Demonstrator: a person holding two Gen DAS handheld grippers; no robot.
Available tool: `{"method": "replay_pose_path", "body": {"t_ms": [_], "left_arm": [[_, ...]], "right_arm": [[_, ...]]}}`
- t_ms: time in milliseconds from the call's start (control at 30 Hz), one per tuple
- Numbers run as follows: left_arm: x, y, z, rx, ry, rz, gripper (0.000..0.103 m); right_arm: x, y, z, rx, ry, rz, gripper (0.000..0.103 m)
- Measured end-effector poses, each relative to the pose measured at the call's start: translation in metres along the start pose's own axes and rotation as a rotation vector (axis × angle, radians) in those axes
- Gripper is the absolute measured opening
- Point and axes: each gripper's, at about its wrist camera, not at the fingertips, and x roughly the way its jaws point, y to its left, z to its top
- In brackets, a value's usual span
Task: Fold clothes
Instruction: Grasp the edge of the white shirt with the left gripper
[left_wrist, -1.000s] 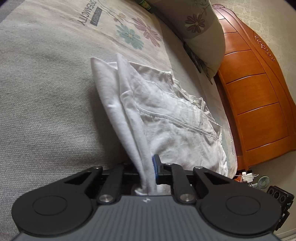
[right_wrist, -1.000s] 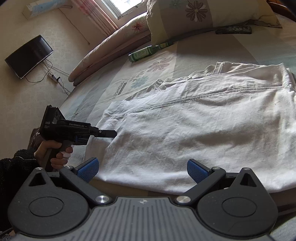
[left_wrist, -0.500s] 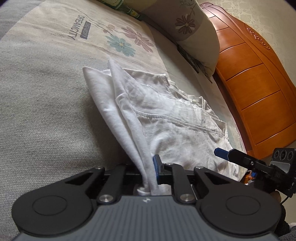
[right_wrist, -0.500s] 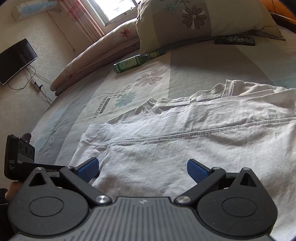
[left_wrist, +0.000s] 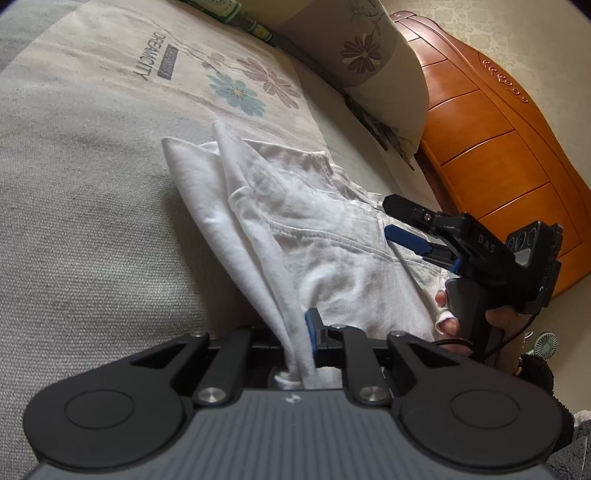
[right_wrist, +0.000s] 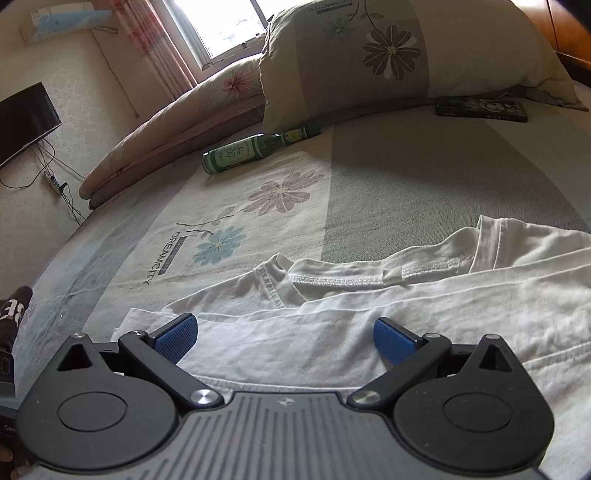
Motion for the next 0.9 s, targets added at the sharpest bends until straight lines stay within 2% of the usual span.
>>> {"method": "replay_pose_path", "body": {"t_ms": [100,167,267,367,500,633,900], "left_arm": [[-0.001,-0.002,-0.001,0.000,0.000,0.012,0.014],[0.000,-0.004,-0.001,0.002,-0.001,0.022,0.014],[0.001,-0.005,-0.001,-0.006,-0.001,0.030,0.014],[0.001,-0.009,-0.001,-0.001,-0.003,0.054,0.014],[0.001,-0.016,-0.003,0.011,-0.010,0.096,0.015],[0.002,-0.022,-0.003,0.009,-0.013,0.134,0.015],[0.005,-0.038,0.001,0.006,0.016,0.231,0.015]], "right_arm": [[-0.003,0.000,0.004,0.012,0.024,-0.001,0.103],[-0.021,0.005,-0.001,0.023,0.033,0.007,0.103],[-0.048,0.013,-0.022,0.021,0.036,0.041,0.103],[-0.055,0.016,-0.048,0.020,0.105,0.023,0.103],[-0.080,0.023,-0.075,-0.001,0.097,0.003,0.103],[-0.104,0.023,-0.093,0.048,0.172,0.043,0.103],[-0.146,0.026,-0.099,0.026,0.152,0.035,0.103]]}}
